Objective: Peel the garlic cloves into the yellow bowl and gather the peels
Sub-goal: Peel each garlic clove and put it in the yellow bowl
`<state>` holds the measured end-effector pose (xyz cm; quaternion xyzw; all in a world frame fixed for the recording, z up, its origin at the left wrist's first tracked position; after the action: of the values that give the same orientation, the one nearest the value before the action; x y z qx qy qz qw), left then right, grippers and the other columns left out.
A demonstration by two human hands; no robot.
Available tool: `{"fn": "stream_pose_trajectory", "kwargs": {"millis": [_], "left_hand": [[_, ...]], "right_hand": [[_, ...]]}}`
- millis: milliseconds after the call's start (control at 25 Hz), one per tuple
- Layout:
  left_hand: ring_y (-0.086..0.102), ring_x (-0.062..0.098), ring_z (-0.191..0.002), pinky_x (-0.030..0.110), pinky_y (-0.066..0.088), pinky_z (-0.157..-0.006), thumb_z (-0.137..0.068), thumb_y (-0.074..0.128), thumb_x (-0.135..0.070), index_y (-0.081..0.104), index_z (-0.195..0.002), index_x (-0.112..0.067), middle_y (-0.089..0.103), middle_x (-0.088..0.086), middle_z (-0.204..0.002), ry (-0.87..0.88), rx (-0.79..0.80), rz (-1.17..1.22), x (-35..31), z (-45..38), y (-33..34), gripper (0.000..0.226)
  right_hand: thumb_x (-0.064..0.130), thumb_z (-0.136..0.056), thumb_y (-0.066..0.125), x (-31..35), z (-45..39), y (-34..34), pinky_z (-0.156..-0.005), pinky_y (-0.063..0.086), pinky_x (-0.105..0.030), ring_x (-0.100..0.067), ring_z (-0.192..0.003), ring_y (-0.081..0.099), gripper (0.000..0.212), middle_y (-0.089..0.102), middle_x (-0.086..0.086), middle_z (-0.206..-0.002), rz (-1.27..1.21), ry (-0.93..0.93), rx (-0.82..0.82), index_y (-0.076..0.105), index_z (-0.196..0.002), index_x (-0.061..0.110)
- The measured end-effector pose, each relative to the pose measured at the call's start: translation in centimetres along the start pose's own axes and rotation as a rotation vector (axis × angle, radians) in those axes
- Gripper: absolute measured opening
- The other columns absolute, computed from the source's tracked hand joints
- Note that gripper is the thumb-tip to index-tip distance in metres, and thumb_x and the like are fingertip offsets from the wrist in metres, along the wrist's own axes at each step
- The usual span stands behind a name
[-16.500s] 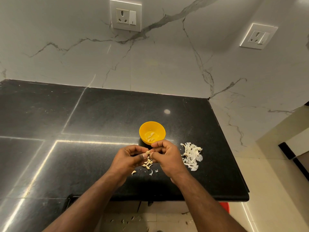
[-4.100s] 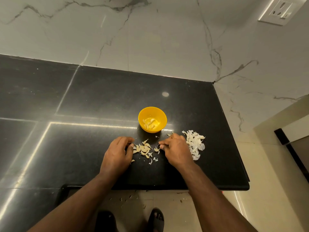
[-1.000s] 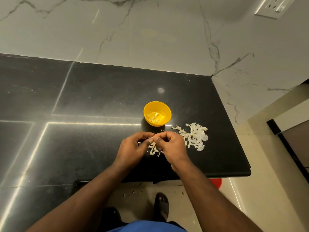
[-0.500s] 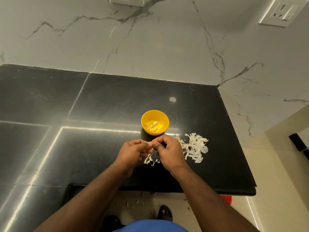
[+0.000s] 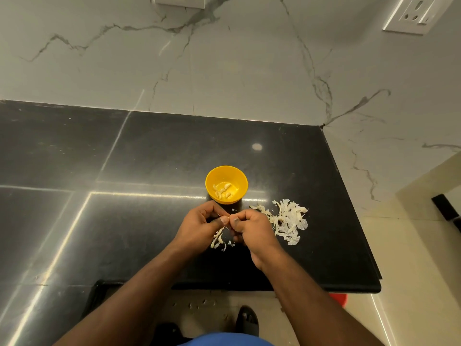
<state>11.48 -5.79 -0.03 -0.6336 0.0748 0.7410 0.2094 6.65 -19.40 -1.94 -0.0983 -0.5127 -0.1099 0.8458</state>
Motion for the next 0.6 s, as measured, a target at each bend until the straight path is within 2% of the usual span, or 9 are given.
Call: {"fn": "stream_pose_trajectory", "kwargs": {"millis": [80,280,360,480,600], "left_hand": [[0.072,0.021,-0.087,0.034,0.059,-0.081,-0.092,0.068,-0.003,0.070,-0.088,-0.013,0.076,0.004,-0.088,0.052,0.035,-0.020,-0.4,-0.2,0.1,0.011],[0.071,0.019,-0.088,0.029,0.059,-0.080,-0.092,0.067,-0.002,0.068,-0.089,-0.011,0.075,0.003,-0.089,0.098,0.091,-0.002,-0.7,-0.2,0.2,0.009],[0.068,0.013,-0.078,0.023,0.055,-0.071,-0.093,0.066,-0.003,0.068,-0.091,-0.006,0.074,0.003,-0.083,0.044,0.058,0.074,-0.4,-0.5,0.1,0.005],[0.055,0.008,-0.063,0.021,0.043,-0.059,-0.097,0.061,-0.006,0.067,-0.090,-0.005,0.069,0.000,-0.072,-0.132,-0.005,0.225,0.5,-0.7,0.0,0.009],[0.051,0.013,-0.066,0.024,0.040,-0.060,-0.099,0.057,-0.007,0.067,-0.090,-0.005,0.067,0.005,-0.073,-0.269,0.057,0.426,1.2,-0.3,0.7,0.014]], "right_hand": [[0.009,-0.097,0.062,0.0,0.0,0.1,-0.062,0.050,-0.029,-0.017,-0.070,0.058,0.018,0.067,-0.008,-0.076,-0.097,0.077,0.041,0.070,-0.081,0.009],[0.012,-0.096,0.063,0.0,0.6,0.1,-0.053,0.047,-0.021,-0.011,-0.060,0.058,0.012,0.066,-0.006,-0.073,-0.262,0.240,0.124,0.070,-0.088,0.006],[0.012,-0.096,0.065,0.3,0.6,0.1,-0.055,0.049,-0.022,-0.011,-0.062,0.059,0.010,0.069,-0.007,-0.076,-0.264,0.172,0.112,0.071,-0.091,0.006],[0.012,-0.094,0.067,1.7,0.7,-0.2,-0.063,0.051,-0.026,-0.011,-0.068,0.059,0.011,0.073,-0.007,-0.082,-0.074,-0.073,0.059,0.077,-0.093,0.016],[0.010,-0.091,0.071,2.4,0.8,-0.5,-0.073,0.055,-0.031,-0.012,-0.076,0.065,0.013,0.076,-0.006,-0.086,0.029,-0.209,-0.011,0.078,-0.094,0.020]]}}
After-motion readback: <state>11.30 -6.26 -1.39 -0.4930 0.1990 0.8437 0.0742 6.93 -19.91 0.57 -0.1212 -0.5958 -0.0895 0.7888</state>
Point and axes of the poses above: each hand's wrist, its own z-axis away from the middle knuckle, its own y-axis out of the palm, x = y × z, the point moved 7 cm from there along -z, towards the middle knuckle
